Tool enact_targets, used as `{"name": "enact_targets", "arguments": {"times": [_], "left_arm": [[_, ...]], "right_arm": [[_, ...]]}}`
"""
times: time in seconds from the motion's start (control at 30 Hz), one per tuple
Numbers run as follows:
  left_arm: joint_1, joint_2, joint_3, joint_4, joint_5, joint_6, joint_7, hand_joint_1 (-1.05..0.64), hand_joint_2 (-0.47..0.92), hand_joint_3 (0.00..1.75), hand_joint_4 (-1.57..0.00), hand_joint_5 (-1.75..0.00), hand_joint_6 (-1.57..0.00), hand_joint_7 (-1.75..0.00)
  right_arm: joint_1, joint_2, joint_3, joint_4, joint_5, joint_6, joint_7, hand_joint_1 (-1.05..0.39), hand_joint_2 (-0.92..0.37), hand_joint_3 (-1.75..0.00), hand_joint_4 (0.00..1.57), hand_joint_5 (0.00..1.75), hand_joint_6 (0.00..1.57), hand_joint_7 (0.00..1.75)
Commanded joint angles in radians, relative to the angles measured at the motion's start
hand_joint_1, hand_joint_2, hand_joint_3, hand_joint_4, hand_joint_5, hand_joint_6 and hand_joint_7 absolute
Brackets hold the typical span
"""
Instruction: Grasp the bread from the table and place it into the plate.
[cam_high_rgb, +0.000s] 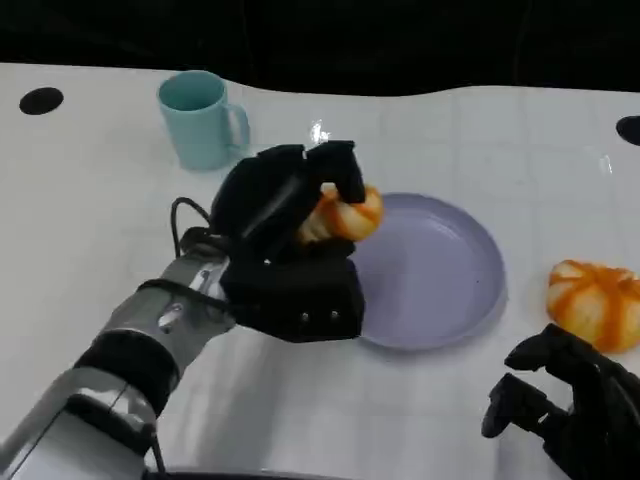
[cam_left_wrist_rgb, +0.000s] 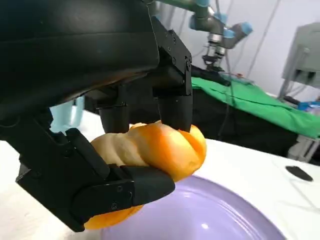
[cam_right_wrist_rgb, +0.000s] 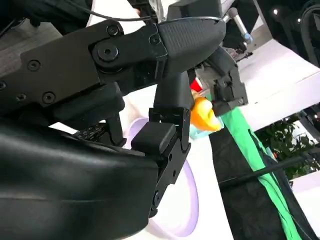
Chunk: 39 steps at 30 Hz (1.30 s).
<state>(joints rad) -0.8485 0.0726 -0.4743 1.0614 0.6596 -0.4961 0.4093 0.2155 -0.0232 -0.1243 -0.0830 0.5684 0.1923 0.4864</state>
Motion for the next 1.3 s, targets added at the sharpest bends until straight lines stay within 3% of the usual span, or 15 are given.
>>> {"name": "enact_targets", "arguments": {"times": [0.03, 0.5, 0.63, 0.67, 0.7, 0.83, 0.9, 0.93, 1.07, 1.3], "left_arm": [[-0.034, -0.020, -0.019, 0.028, 0.008, -0.009, -0.010, -0.20, 0.51, 1.19, -0.89, -1.75, -0.67, -1.75], [-0.099, -0.117, -0.080, 0.144, 0.033, -0.008, 0.004, -0.23, 0.52, 1.13, -0.93, -1.75, -0.72, -1.75], [-0.106, -0.125, -0.067, 0.166, 0.010, -0.014, -0.058, -0.22, 0.56, 1.09, -0.88, -1.75, -0.70, -1.75], [-0.106, -0.125, -0.060, 0.168, 0.000, -0.021, -0.082, -0.22, 0.60, 1.05, -0.81, -1.62, -0.70, -1.52], [-0.109, -0.125, -0.054, 0.169, -0.010, -0.022, -0.111, -0.22, 0.62, 1.03, -0.79, -1.57, -0.71, -1.43], [-0.127, -0.119, -0.059, 0.166, -0.018, 0.010, -0.220, -0.33, 0.88, 0.38, -0.63, -1.03, -0.61, -0.64], [-0.133, -0.115, -0.069, 0.163, -0.007, 0.025, -0.250, -0.37, 0.91, 0.30, -0.55, -0.82, -0.56, -0.38], [-0.138, -0.113, -0.079, 0.162, 0.003, 0.036, -0.268, -0.45, 0.92, 0.30, -0.41, -0.71, -0.47, -0.26], [-0.155, -0.107, -0.109, 0.156, 0.023, 0.082, -0.352, -0.67, 0.92, 0.45, -0.08, -0.50, -0.24, -0.09], [-0.157, -0.100, -0.124, 0.136, 0.024, 0.113, -0.416, -0.88, 0.92, 0.65, 0.00, -0.18, -0.13, -0.01]], "right_arm": [[0.009, -0.008, -0.006, 0.000, -0.003, -0.022, 0.015, -0.50, -0.92, -0.26, 0.73, 1.53, 0.80, 1.03], [0.012, -0.012, -0.008, -0.011, 0.008, -0.005, 0.018, -0.51, -0.92, -0.23, 0.75, 1.49, 0.82, 1.01], [0.015, -0.013, -0.008, -0.026, 0.010, 0.014, 0.006, -0.51, -0.92, -0.21, 0.74, 1.51, 0.82, 1.02], [0.015, -0.013, -0.008, -0.029, 0.011, 0.019, 0.005, -0.51, -0.92, -0.21, 0.73, 1.51, 0.82, 1.02], [0.016, -0.013, -0.009, -0.033, 0.011, 0.024, 0.002, -0.51, -0.92, -0.21, 0.73, 1.51, 0.82, 1.02], [0.015, -0.013, -0.009, -0.036, 0.009, 0.025, 0.005, -0.50, -0.92, -0.21, 0.71, 1.55, 0.80, 1.05], [0.016, -0.013, -0.009, -0.035, 0.007, 0.022, 0.006, -0.50, -0.92, -0.21, 0.71, 1.56, 0.80, 1.06], [0.016, -0.013, -0.009, -0.034, 0.007, 0.021, 0.008, -0.50, -0.92, -0.21, 0.71, 1.56, 0.79, 1.06], [0.015, -0.013, -0.009, -0.033, 0.003, 0.020, 0.004, -0.50, -0.92, -0.22, 0.71, 1.56, 0.79, 1.08], [0.016, -0.010, -0.011, -0.034, 0.010, 0.026, 0.002, -0.50, -0.92, -0.22, 0.71, 1.56, 0.78, 1.08]]}}
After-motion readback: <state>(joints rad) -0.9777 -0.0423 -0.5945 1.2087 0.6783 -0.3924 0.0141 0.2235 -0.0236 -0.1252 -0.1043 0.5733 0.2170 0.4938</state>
